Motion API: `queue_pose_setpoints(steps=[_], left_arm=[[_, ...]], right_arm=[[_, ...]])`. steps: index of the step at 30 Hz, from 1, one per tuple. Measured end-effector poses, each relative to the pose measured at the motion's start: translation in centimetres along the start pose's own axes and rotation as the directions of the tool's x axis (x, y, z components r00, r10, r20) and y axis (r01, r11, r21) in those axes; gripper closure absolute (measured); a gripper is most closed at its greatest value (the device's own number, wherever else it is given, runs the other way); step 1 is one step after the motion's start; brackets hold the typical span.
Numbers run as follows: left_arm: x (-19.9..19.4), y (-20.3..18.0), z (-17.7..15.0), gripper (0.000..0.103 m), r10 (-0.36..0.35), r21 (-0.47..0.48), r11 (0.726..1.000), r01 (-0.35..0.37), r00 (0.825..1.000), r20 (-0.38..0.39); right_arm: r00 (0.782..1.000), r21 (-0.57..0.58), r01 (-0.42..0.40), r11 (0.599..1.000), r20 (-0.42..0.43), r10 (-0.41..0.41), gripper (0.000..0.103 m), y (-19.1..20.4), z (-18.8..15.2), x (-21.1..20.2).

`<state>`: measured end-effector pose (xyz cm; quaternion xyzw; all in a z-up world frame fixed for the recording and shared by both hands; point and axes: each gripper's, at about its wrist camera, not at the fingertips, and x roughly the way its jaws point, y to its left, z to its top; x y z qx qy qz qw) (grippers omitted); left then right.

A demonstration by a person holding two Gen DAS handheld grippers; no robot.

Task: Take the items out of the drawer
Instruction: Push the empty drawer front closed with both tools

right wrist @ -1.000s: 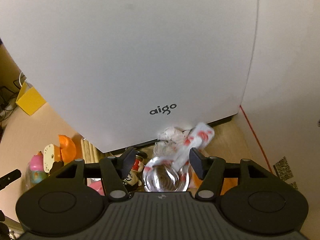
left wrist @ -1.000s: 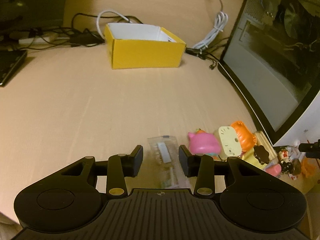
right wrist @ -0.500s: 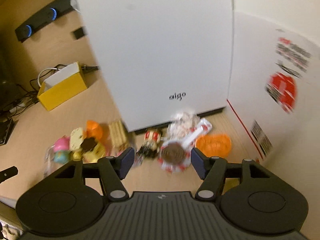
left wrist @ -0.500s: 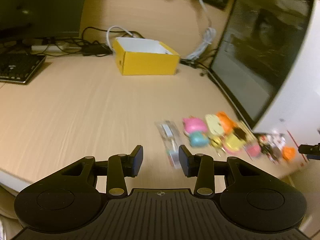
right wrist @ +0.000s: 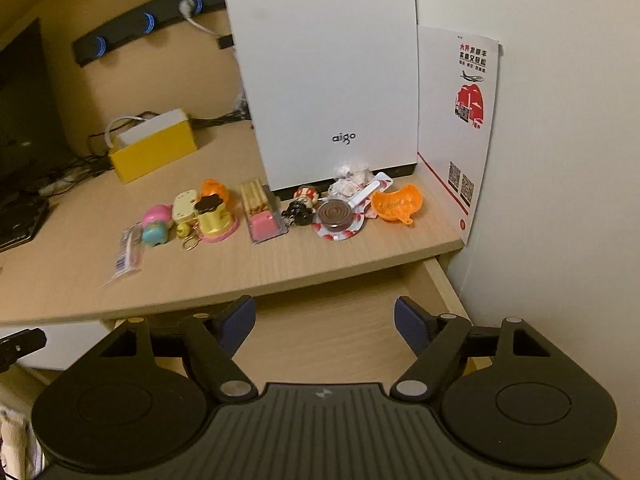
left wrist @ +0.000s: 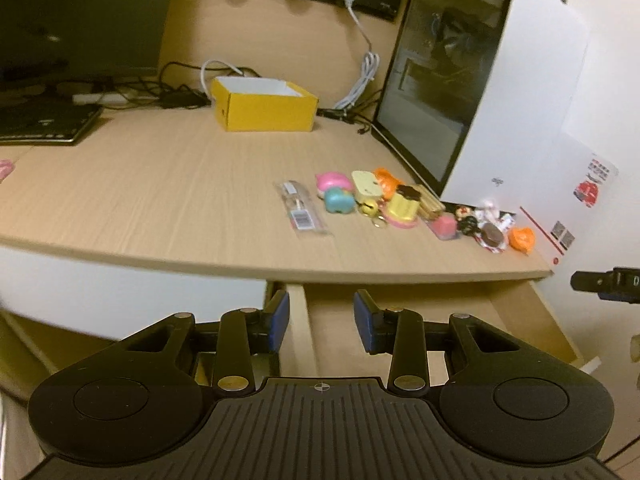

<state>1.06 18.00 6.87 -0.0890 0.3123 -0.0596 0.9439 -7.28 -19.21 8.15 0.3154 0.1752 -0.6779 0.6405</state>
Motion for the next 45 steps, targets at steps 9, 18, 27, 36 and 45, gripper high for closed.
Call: queue_pose_setpoints(steps=[9, 18, 27, 36, 45], left_arm=[[-4.3, -8.8, -7.9, 0.064, 0.070, 0.053, 0.996, -0.069, 0.997, -0.020], [-1.4, -12.1, -13.6, 0.064, 0.154, 0.053, 0.988, -0.148, 0.978, -0.142], [0.5, -12.3, -14.3, 0.064, 0.127, 0.042, 0.992, -0.122, 0.983, -0.130], [2.8, -11.4, -13.5, 0.064, 0.109, 0.022, 0.994, -0.107, 0.988, -0.113], [6.1, -10.6, -11.0, 0.064, 0.114, 0.019, 0.993, -0.113, 0.990, -0.080]], right_arm=[[0.990, -0.118, -0.133, 0.984, 0.024, 0.137, 0.021, -3.9, -8.2, -4.7], [0.992, -0.181, -0.125, 0.976, -0.025, 0.122, 0.021, -5.5, -14.4, -2.4], [0.998, -0.274, -0.023, 0.961, 0.053, 0.039, 0.021, -4.6, -16.3, -0.7], [0.998, -0.283, -0.041, 0.958, 0.026, 0.050, 0.016, -3.5, -15.2, 1.8], [0.997, -0.280, -0.049, 0.959, 0.041, 0.063, 0.016, -2.8, -13.3, 4.7]])
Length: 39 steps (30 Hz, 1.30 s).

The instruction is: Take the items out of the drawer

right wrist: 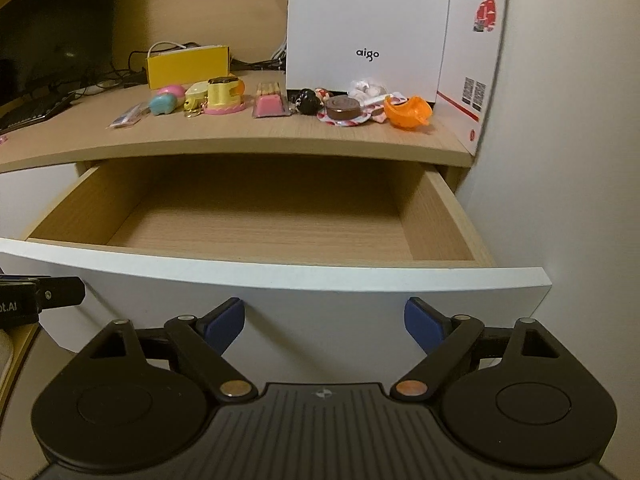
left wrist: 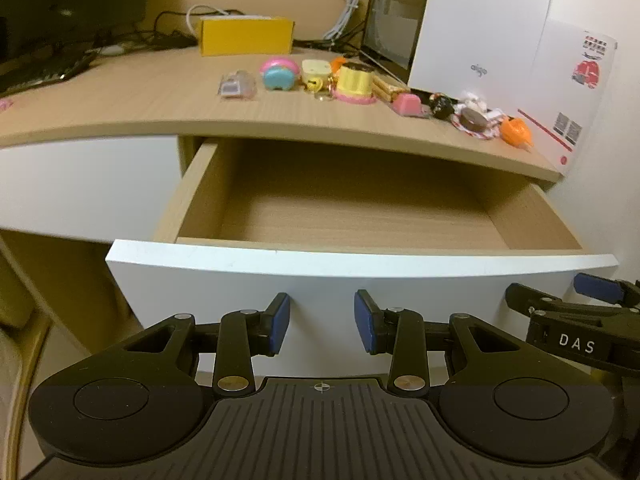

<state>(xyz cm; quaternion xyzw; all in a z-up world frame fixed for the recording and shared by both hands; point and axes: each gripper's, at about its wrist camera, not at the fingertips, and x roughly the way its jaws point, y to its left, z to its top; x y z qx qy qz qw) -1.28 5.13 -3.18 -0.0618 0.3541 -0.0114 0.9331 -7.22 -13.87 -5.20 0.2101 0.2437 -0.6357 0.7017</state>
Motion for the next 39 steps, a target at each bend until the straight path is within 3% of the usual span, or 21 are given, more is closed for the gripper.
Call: queue_pose_setpoints(steps=[17, 23, 25, 30, 39], left_arm=[[9.0, 0.7, 6.9, 0.064, 0.007, 0.103, 0.995, -0.017, 0.995, 0.096], [10.8, 1.1, 8.4, 0.063, 0.006, 0.076, 0.997, -0.012, 0.997, 0.082], [10.9, 1.1, 8.4, 0.063, 0.006, 0.057, 0.998, -0.010, 0.997, 0.079], [10.4, 1.1, 8.5, 0.063, 0.030, 0.072, 0.997, -0.037, 0.995, 0.091], [3.1, -1.3, 7.5, 0.063, 0.015, 0.061, 0.998, -0.023, 0.991, 0.136]], right_arm=[[0.998, 0.027, 0.033, 0.999, 0.058, -0.035, 0.016, 0.7, 6.8, 10.2], [0.998, 0.028, 0.037, 0.999, 0.054, -0.038, 0.014, 1.0, 8.3, 12.6], [0.999, 0.012, 0.018, 1.000, 0.043, -0.019, 0.008, 1.1, 8.7, 13.1], [0.998, -0.027, 0.011, 1.000, 0.059, -0.009, 0.007, 1.6, 8.6, 12.9], [0.998, 0.046, -0.059, 0.997, 0.020, 0.059, 0.007, -0.3, 9.0, 6.2]])
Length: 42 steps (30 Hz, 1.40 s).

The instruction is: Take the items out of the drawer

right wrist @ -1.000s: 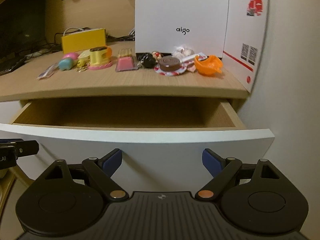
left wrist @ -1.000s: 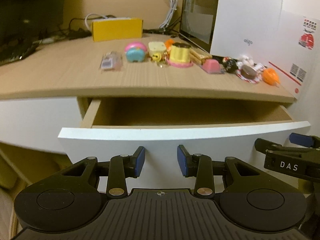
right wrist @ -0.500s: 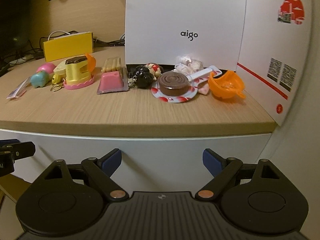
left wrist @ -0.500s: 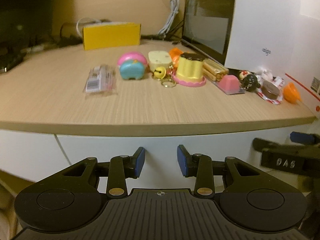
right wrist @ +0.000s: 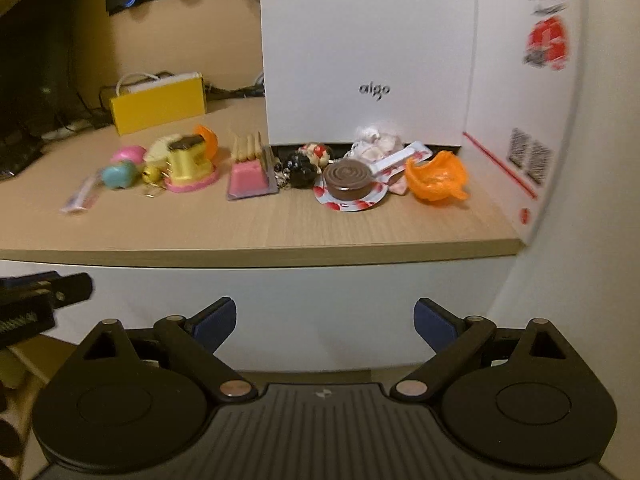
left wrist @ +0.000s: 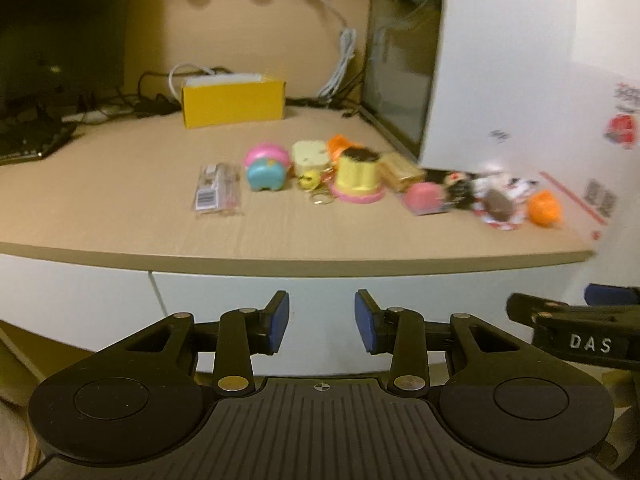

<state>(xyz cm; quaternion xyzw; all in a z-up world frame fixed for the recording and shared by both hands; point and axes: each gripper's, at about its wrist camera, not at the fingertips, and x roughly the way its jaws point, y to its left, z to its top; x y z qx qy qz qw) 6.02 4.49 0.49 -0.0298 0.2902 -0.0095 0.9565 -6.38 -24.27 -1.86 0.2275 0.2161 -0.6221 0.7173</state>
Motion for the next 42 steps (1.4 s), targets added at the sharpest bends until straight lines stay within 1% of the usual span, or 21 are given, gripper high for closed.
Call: queue_pose_setpoints(steps=[3, 7, 11, 14, 19, 23, 31, 42], left_arm=[[-2.9, -1.6, -0.9, 0.063, -0.012, 0.005, 1.000, 0.012, 1.000, 0.010], [-6.3, -3.6, -2.3, 0.063, -0.009, 0.017, 1.000, 0.008, 1.000, 0.024], [-8.8, -4.9, -2.7, 0.063, 0.006, 0.037, 0.999, -0.008, 0.999, 0.049], [-10.0, -5.3, -2.5, 0.063, 0.010, 0.055, 0.998, -0.013, 0.998, 0.069], [-10.8, -4.9, -2.7, 0.063, 0.009, 0.039, 0.999, -0.012, 0.996, 0.085], [-10.9, -4.7, -3.6, 0.063, 0.006, 0.028, 1.000, -0.008, 0.998, 0.066], [-10.9, -4.2, -5.0, 0.063, 0.010, 0.024, 1.000, -0.010, 1.000, 0.027], [-10.8, -4.5, -5.7, 0.063, -0.011, 0.019, 1.000, 0.010, 1.000, 0.018]], right_arm=[[0.999, -0.010, -0.014, 1.000, 0.032, 0.014, 0.006, -0.4, -0.1, -3.5], [0.997, -0.014, -0.021, 1.000, 0.069, 0.022, 0.006, -1.2, -1.1, -7.4], [0.995, -0.002, -0.032, 0.999, 0.090, 0.032, 0.006, -2.1, -2.6, -9.9], [0.994, 0.000, -0.026, 1.000, 0.109, 0.026, 0.006, -2.4, -3.3, -10.7], [0.990, -0.034, -0.034, 0.999, 0.135, 0.038, 0.006, -1.9, -3.8, -11.7], [0.989, -0.051, -0.037, 0.998, 0.142, 0.044, 0.006, -1.3, -4.2, -12.3], [0.993, -0.048, -0.031, 0.998, 0.112, 0.037, 0.006, -1.5, -5.5, -12.7], [0.994, -0.050, -0.025, 0.998, 0.108, 0.030, 0.006, -1.6, -6.3, -13.1]])
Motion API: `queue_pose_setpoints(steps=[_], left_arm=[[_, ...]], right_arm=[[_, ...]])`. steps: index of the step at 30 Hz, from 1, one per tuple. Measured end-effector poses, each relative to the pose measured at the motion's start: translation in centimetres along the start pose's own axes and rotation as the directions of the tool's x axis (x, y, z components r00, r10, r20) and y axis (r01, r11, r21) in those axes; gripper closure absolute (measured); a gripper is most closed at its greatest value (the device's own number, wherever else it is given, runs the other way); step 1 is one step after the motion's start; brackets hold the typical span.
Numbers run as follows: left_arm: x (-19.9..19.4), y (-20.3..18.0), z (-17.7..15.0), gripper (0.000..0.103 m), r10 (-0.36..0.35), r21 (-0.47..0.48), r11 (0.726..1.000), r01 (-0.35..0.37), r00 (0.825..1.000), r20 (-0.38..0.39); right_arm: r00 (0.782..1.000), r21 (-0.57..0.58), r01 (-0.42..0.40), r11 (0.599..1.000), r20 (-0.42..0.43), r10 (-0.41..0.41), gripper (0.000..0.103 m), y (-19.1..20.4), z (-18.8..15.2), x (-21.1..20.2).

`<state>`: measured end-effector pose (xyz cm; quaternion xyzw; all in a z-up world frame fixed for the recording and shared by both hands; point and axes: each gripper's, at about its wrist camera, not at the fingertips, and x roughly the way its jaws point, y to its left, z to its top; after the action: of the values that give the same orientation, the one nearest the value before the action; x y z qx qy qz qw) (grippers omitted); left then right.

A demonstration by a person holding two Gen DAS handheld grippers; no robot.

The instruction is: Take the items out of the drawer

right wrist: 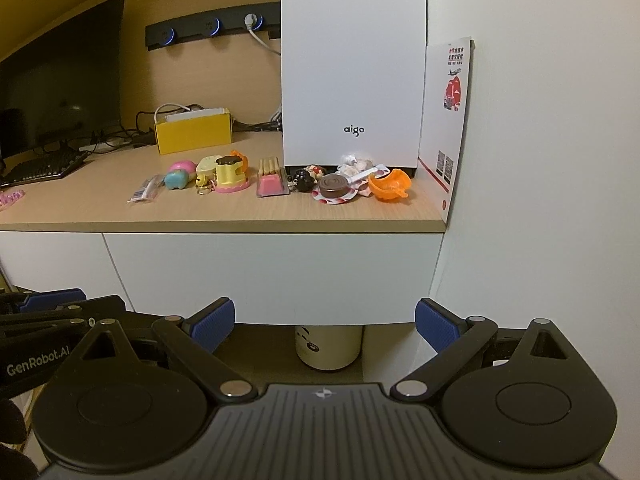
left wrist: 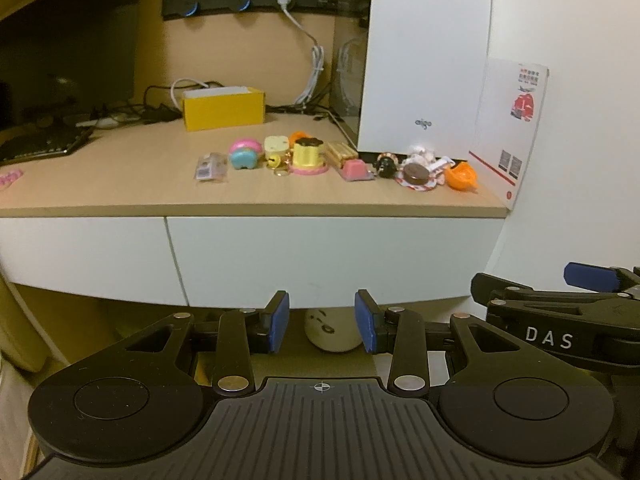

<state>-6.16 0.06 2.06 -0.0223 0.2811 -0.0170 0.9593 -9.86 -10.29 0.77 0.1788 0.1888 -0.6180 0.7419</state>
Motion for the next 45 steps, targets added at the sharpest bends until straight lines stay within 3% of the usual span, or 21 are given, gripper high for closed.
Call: queue_pose_setpoints(steps=[45], left_arm=[[0.06, 0.38, 0.13, 0.063, 0.001, 0.005, 1.000, -0.001, 1.000, -0.017]], right_arm=[[1.000, 0.004, 0.003, 1.000, -0.013, -0.003, 0.006, -0.28, -0.60, 0.35]])
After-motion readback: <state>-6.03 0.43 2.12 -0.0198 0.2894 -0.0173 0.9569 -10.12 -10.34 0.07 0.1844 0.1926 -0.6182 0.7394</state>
